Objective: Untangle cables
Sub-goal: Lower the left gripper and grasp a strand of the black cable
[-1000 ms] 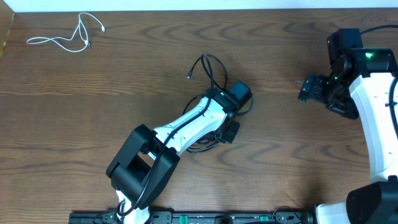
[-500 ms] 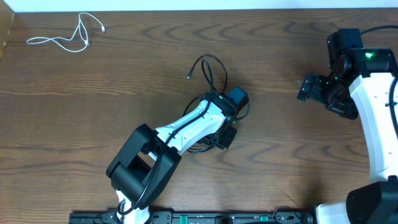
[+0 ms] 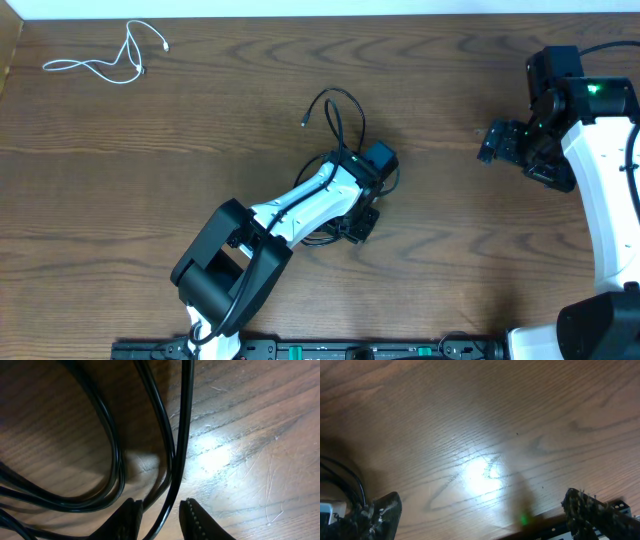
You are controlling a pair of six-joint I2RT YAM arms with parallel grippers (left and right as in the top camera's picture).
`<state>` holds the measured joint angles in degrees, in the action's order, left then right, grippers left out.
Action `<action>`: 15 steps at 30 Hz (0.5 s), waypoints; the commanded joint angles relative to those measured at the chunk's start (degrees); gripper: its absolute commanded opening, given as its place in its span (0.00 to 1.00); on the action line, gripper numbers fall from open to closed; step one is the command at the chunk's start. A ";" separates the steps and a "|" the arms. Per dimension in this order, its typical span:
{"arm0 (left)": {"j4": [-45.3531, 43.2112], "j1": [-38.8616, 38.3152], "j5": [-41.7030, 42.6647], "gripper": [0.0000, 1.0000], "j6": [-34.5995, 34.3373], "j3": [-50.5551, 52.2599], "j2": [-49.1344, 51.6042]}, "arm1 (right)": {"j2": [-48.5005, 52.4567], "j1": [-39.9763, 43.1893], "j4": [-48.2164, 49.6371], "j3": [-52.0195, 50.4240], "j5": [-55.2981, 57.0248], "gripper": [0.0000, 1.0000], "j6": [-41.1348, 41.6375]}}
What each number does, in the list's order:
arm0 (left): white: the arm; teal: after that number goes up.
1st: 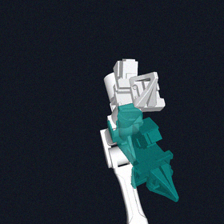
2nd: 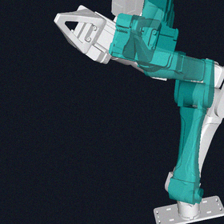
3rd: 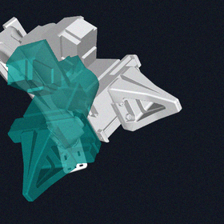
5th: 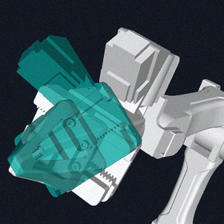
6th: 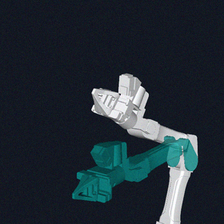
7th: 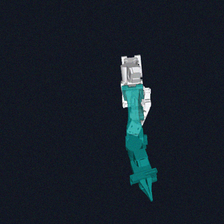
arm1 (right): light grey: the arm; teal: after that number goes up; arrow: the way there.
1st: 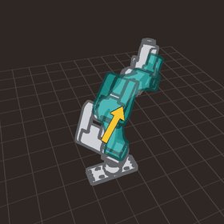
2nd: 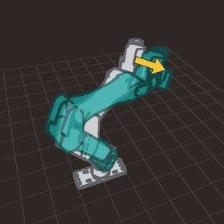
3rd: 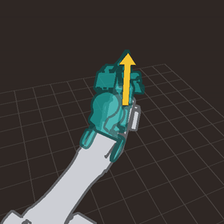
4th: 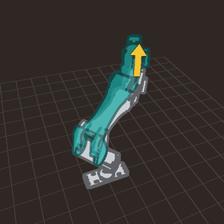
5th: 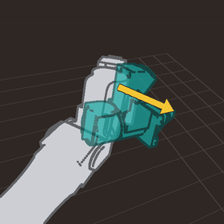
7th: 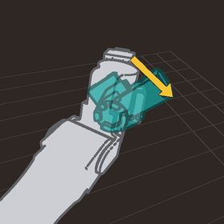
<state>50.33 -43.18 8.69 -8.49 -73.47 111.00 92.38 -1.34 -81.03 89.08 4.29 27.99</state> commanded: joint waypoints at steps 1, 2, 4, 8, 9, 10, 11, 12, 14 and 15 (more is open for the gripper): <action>0.15 0.13 0.28 0.23 1.20 0.61 -0.72 | -0.11 -0.26 0.00 0.00 -0.20 0.99 -0.66; 0.13 0.13 0.28 0.22 1.20 0.61 -0.72 | -0.11 -0.26 0.00 0.00 -0.17 0.99 -0.66; 0.04 0.13 0.28 0.18 1.20 0.61 -0.72 | -0.11 -0.26 0.02 0.00 -0.20 0.99 -0.66; -0.02 0.13 0.31 0.08 1.18 0.61 -0.74 | -0.11 -0.26 0.00 0.00 -0.20 0.99 -0.66; -0.02 0.13 0.31 0.08 1.16 0.61 -0.74 | -0.11 -0.26 0.00 0.00 -0.17 0.99 -0.66; -0.02 0.13 0.33 0.08 1.11 0.59 -0.76 | -0.11 -0.24 0.00 0.00 -0.17 0.99 -0.66; 0.02 0.13 0.48 0.07 0.79 0.52 -0.85 | -0.11 -0.26 0.00 0.00 -0.20 0.99 -0.66; 0.02 0.13 1.25 0.07 0.76 0.37 -0.98 | -0.11 -0.26 0.00 0.00 -0.20 0.99 -0.66; 0.02 0.13 4.44 0.07 0.76 -0.76 -1.97 | -0.11 -0.26 0.02 0.00 -0.22 0.99 -0.66; -0.02 0.13 5.75 0.07 0.76 -1.57 -2.78 | -0.11 -0.26 0.02 0.00 -0.26 0.99 -0.66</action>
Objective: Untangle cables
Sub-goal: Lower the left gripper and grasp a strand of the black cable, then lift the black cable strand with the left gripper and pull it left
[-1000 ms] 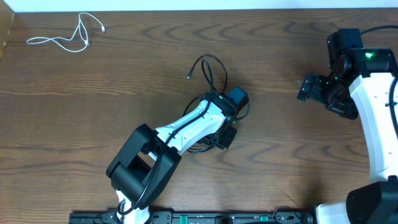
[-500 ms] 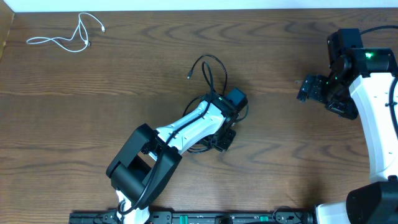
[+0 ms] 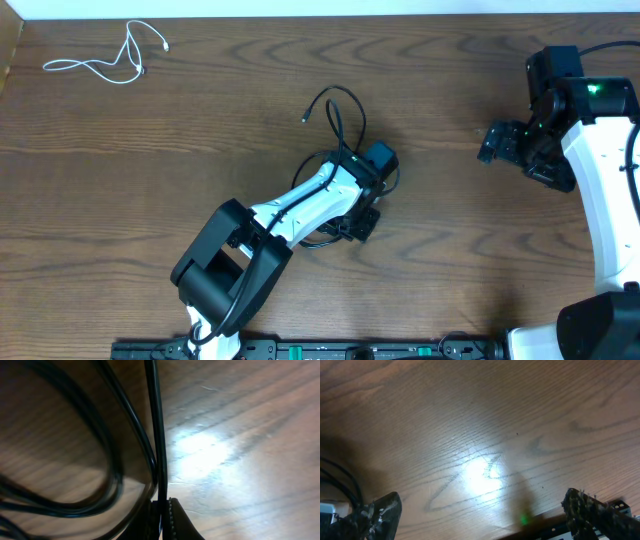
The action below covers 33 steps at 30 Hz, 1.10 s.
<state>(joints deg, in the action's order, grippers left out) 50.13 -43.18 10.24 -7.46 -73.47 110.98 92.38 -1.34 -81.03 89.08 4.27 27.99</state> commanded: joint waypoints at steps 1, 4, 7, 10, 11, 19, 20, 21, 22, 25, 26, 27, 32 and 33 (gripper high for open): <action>0.15 0.13 4.57 0.07 -0.26 -2.21 -3.56 | -0.11 -0.26 0.02 0.00 -0.42 0.99 -0.66; 0.15 0.13 5.51 0.07 -0.26 -4.37 -7.58 | -0.11 -0.26 0.00 0.00 -1.60 0.99 -0.66; -0.63 0.26 7.82 0.07 -0.28 -6.12 -13.18 | -0.11 -0.26 -0.02 0.00 -3.15 0.99 -0.68; -3.89 0.61 10.67 0.08 -0.33 -6.34 -19.91 | -0.11 -0.26 -0.04 0.00 -4.09 0.99 -0.74; -5.09 0.76 11.67 0.07 -0.33 -6.34 -22.10 | -0.11 -0.26 -0.02 0.00 -4.70 0.99 -0.90; -19.67 5.64 13.14 0.07 -7.65 -6.34 -41.00 | -0.11 -3.30 0.55 0.00 -12.48 0.99 -4.46; -21.18 6.43 13.14 0.07 -8.50 -6.34 -42.49 | -0.11 -3.74 0.74 0.00 -13.60 0.99 -5.05; -23.19 7.54 13.14 0.07 -9.64 -6.34 -44.28 | -0.11 -4.55 1.14 0.00 -14.99 0.99 -5.77; -24.98 8.44 13.14 0.07 -10.75 -6.34 -45.64 | -0.11 -5.29 1.42 0.00 -15.61 0.99 -6.01; -30.82 11.19 13.14 0.07 -14.19 -6.34 -49.20 | -0.11 -8.02 3.13 0.00 -15.85 0.99 -5.97; -32.98 12.09 13.14 0.07 -15.30 -6.34 -50.36 | -0.11 -9.09 3.89 0.00 -15.87 0.99 -5.92; -34.99 12.92 13.14 0.07 -16.57 -6.34 -51.56 | -0.11 -10.64 5.03 0.00 -16.11 0.99 -5.75; -38.91 13.38 13.14 0.07 -17.55 -6.34 -53.44 | -0.11 -17.05 9.97 0.00 -17.31 0.99 -5.75; -40.28 13.38 13.11 0.07 -17.84 -6.34 -53.44 | -0.11 -18.45 11.26 -0.02 -17.31 0.99 -5.75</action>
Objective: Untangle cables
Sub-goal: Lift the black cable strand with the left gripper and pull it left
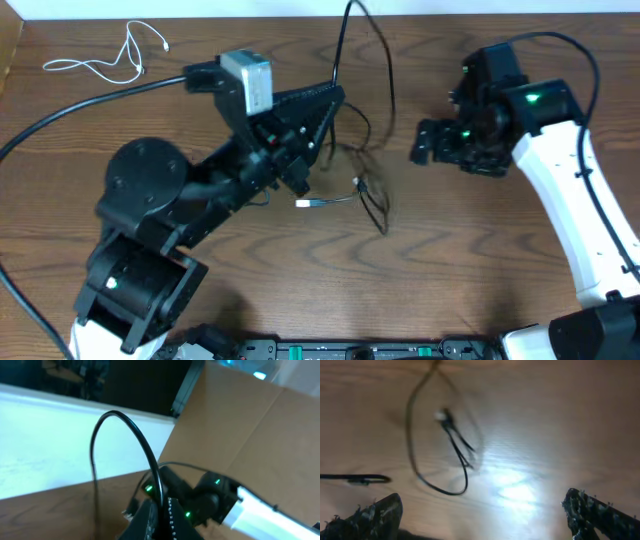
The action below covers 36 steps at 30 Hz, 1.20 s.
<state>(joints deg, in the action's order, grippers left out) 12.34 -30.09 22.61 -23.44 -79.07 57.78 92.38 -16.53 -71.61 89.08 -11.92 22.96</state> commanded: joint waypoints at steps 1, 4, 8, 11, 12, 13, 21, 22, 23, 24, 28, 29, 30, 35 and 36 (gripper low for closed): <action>-4.57 0.28 0.74 0.07 -2.71 -0.72 -0.24 | -0.11 -4.63 3.08 -0.02 -1.11 0.99 -0.72; -9.27 0.28 0.74 0.07 -3.48 -0.72 -0.31 | -0.11 -7.82 5.51 -0.04 -1.09 0.99 -0.31; -9.05 0.31 -1.55 0.08 -3.39 -0.72 -0.35 | -0.11 -11.37 7.32 -0.28 -0.22 0.99 -0.07; -4.94 0.31 -7.93 0.07 -3.21 -0.72 -0.31 | -0.11 -12.48 6.86 -0.33 2.84 0.99 -0.07; -3.10 0.31 -10.93 0.07 -3.21 -0.72 -0.31 | -0.11 -12.50 6.62 -0.33 3.61 0.99 -0.07; -0.68 0.31 -15.13 0.07 -3.21 -0.72 -0.31 | -0.11 -12.41 6.34 -0.33 4.15 0.99 -0.07; 4.48 0.72 -38.32 0.07 3.04 -0.72 1.86 | -0.11 -11.54 6.08 -0.33 4.31 0.99 0.15; 4.50 1.84 -39.98 0.07 3.45 -0.72 2.69 | -0.11 -11.54 6.03 -0.33 4.31 0.99 0.13; 4.48 3.82 -41.29 0.08 3.48 -0.72 3.76 | -0.11 -11.54 6.01 -0.33 4.31 0.99 0.15; 4.31 5.40 -41.94 0.07 3.52 -0.72 4.46 | -0.11 -11.54 6.01 -0.33 4.31 0.99 0.15; 2.67 17.16 -42.82 0.07 3.17 -0.72 8.81 | -0.11 -11.54 5.27 -0.33 4.31 0.99 0.13; 2.27 20.33 -42.73 0.08 2.97 -0.72 10.05 | -0.11 -11.54 5.03 -0.35 4.33 0.99 0.13; 1.88 24.17 -42.60 0.07 2.45 -0.72 11.74 | -0.11 -11.54 4.87 -0.39 4.33 0.99 0.13; 0.83 36.02 -42.60 0.07 1.70 -0.72 18.49 | -0.11 -11.54 5.03 -0.39 4.33 0.99 0.13; 0.66 38.66 -42.60 0.07 1.70 -0.72 20.52 | -0.11 -11.54 5.01 -0.39 4.33 0.99 0.13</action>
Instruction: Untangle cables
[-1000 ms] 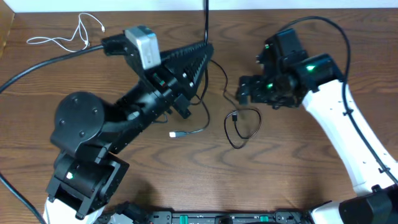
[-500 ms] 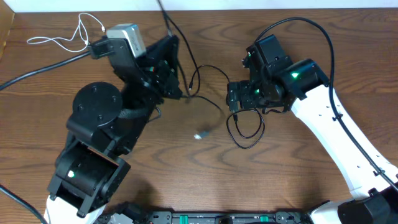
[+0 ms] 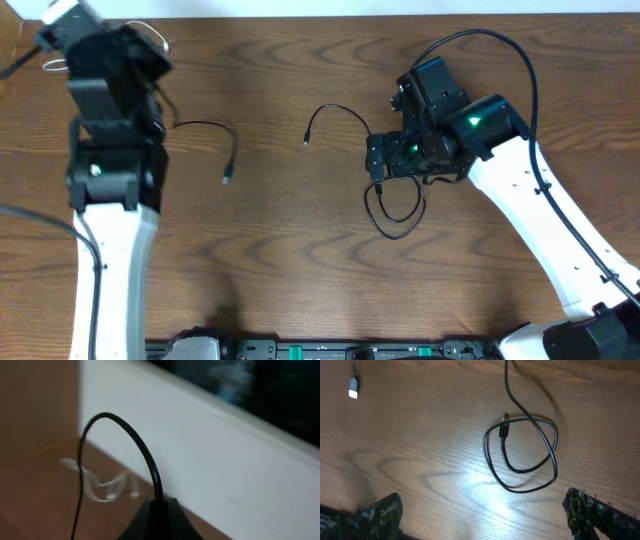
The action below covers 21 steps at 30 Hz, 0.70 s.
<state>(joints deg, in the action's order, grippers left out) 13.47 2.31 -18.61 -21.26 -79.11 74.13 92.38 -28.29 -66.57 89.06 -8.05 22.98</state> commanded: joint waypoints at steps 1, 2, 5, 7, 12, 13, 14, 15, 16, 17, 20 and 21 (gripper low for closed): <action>-0.55 8.07 -1.38 0.08 -0.46 -0.68 5.68 | -0.11 0.22 -0.04 -0.37 0.46 0.99 0.11; -0.59 9.64 -1.38 0.07 -0.46 -0.68 7.13 | -0.11 0.22 -0.04 -0.37 0.46 0.99 0.11; -0.59 14.08 -1.64 0.07 0.42 -0.68 11.72 | -0.11 0.22 -0.02 -0.37 0.48 0.99 0.11; -0.59 17.73 -1.62 0.07 0.63 -0.68 15.47 | -0.11 0.22 -0.04 -0.37 0.48 0.99 0.13; -0.68 25.70 -1.62 0.08 0.66 -0.68 23.50 | -0.11 0.22 0.50 -0.42 0.48 0.99 0.13; -0.42 27.17 -1.62 0.07 0.68 -0.68 24.87 | -0.11 0.22 0.85 -0.42 0.46 0.99 0.13; 0.07 28.83 -1.62 0.07 0.66 -0.68 26.47 | -0.11 0.22 1.16 -0.42 0.48 0.99 0.15; 0.55 30.27 -1.62 0.08 0.63 -0.68 27.85 | -0.11 0.22 1.49 -0.42 0.46 0.99 0.15; 0.87 31.61 -1.62 0.07 0.63 -0.68 29.09 | -0.11 0.22 1.70 -0.42 0.48 0.99 0.15; 1.14 32.63 -1.62 0.08 0.66 -0.68 30.18 | -0.11 0.22 1.97 -0.42 0.48 0.99 0.15; 2.14 36.57 -1.62 0.22 0.66 -0.68 34.32 | -0.11 0.17 2.99 -0.68 0.48 0.99 0.39; 2.34 37.09 -1.62 0.22 0.66 -0.68 34.73 | -0.11 0.17 3.04 -0.70 0.50 0.99 0.59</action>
<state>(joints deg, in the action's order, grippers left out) 15.20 37.12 -19.66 -20.97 -79.11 106.59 92.38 -28.29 -63.77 89.03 -8.05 23.00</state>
